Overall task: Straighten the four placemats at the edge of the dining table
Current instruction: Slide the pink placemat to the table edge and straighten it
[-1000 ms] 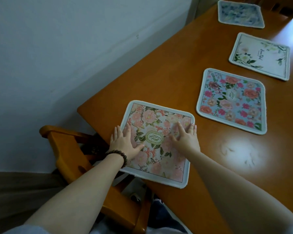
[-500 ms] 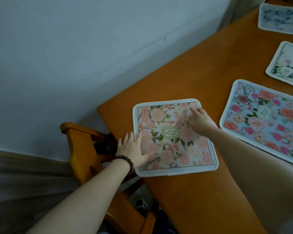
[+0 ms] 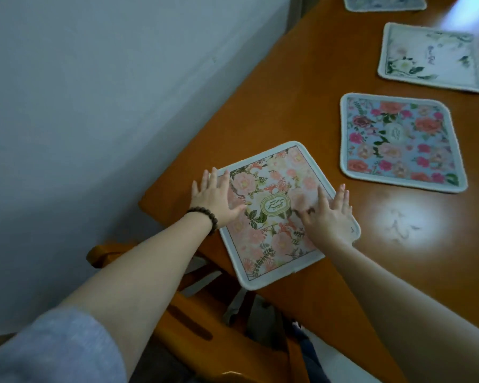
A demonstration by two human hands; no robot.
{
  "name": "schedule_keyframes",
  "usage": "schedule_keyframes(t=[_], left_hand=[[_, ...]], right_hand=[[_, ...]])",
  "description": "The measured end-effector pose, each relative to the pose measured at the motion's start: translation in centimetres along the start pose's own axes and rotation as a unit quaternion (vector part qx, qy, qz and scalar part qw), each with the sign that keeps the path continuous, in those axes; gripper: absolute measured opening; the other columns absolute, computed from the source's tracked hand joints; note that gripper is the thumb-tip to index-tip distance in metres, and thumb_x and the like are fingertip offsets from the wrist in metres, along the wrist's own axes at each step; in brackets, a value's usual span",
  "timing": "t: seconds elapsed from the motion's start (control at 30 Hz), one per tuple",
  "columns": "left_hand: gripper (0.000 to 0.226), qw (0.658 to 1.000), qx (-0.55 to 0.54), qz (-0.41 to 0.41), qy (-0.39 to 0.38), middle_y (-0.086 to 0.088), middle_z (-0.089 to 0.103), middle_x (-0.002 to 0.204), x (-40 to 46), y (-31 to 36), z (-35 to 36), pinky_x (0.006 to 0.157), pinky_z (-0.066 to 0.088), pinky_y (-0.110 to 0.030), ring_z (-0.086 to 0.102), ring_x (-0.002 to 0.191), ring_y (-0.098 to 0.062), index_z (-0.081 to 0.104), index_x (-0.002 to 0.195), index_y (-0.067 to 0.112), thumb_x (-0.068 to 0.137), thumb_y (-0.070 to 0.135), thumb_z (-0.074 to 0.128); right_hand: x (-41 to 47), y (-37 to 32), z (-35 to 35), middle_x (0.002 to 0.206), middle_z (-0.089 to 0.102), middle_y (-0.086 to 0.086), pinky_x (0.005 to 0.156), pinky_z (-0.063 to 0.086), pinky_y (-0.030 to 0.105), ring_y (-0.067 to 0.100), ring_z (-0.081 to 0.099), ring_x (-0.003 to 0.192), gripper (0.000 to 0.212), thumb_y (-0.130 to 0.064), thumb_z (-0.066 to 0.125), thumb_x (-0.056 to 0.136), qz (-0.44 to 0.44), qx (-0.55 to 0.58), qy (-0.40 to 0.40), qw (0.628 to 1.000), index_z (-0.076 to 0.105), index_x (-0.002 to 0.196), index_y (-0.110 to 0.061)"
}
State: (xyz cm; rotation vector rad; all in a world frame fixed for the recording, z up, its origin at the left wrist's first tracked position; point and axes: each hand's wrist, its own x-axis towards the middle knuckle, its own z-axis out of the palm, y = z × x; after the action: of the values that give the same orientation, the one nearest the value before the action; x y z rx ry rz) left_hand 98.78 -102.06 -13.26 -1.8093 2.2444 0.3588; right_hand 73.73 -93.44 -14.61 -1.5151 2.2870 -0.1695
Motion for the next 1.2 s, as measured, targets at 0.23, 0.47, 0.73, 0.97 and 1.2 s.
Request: schedule_keyframes(t=[0.23, 0.47, 0.73, 0.97, 1.2], left_hand=[[0.106, 0.998, -0.009, 0.056, -0.003, -0.009, -0.004, 0.16, 5.1, -0.3, -1.1, 0.114, 0.009, -0.054, -0.002, 0.145, -0.029, -0.008, 0.15, 0.028, 0.073, 0.082, 0.041], [0.107, 0.996, -0.023, 0.084, -0.023, -0.008, -0.003, 0.16, 7.1, -0.1, -0.3, 0.114, 0.009, -0.054, -0.002, 0.145, -0.029, -0.009, 0.15, 0.028, 0.073, 0.081, 0.044], [0.108, 0.995, 0.004, 0.101, -0.018, -0.005, -0.002, 0.16, 4.7, -0.9, 1.5, 0.116, 0.006, -0.049, -0.004, 0.146, -0.022, -0.004, 0.151, 0.024, 0.071, 0.085, 0.034], [0.097, 0.998, -0.043, 0.053, -0.009, -0.009, 0.008, 0.159, -1.8, -2.6, 3.1, 0.114, 0.014, -0.049, 0.006, 0.145, -0.025, 0.0, 0.151, 0.023, 0.079, 0.076, 0.039], [0.101, 0.993, -0.113, -0.018, 0.001, -0.012, 0.016, 0.156, -2.8, -4.7, 1.8, 0.111, 0.023, -0.053, 0.014, 0.142, -0.029, 0.001, 0.151, 0.021, 0.079, 0.073, 0.048]], right_hand=[[-6.4, -1.2, 1.7, 0.152, -0.032, 0.015, 0.117, -0.004, 0.047, 0.033, -0.021, 0.142, 0.09, -0.067, 0.041, 0.088, 0.136, 0.052, 0.036, 0.989, -0.017, 0.149, -0.033], [-8.5, -4.2, 3.7, 0.152, -0.022, 0.027, 0.114, -0.005, 0.049, 0.043, -0.014, 0.141, 0.094, -0.074, 0.034, 0.085, 0.25, 0.069, 0.007, 0.966, -0.021, 0.147, -0.03], [-7.5, -4.2, 4.8, 0.154, -0.019, 0.023, 0.111, -0.012, 0.051, 0.037, -0.02, 0.142, 0.088, -0.075, 0.032, 0.085, 0.254, 0.047, -0.027, 0.966, -0.007, 0.151, -0.031], [-2.3, -1.2, 1.6, 0.157, -0.013, 0.017, 0.115, -0.007, 0.052, 0.034, -0.016, 0.143, 0.08, -0.072, 0.035, 0.086, 0.164, 0.021, -0.047, 0.985, 0.003, 0.15, -0.037], [-4.3, -0.8, 1.7, 0.157, -0.018, 0.016, 0.116, -0.003, 0.047, 0.033, -0.013, 0.144, 0.091, -0.075, 0.04, 0.082, 0.166, 0.083, -0.02, 0.982, -0.006, 0.15, -0.035]])
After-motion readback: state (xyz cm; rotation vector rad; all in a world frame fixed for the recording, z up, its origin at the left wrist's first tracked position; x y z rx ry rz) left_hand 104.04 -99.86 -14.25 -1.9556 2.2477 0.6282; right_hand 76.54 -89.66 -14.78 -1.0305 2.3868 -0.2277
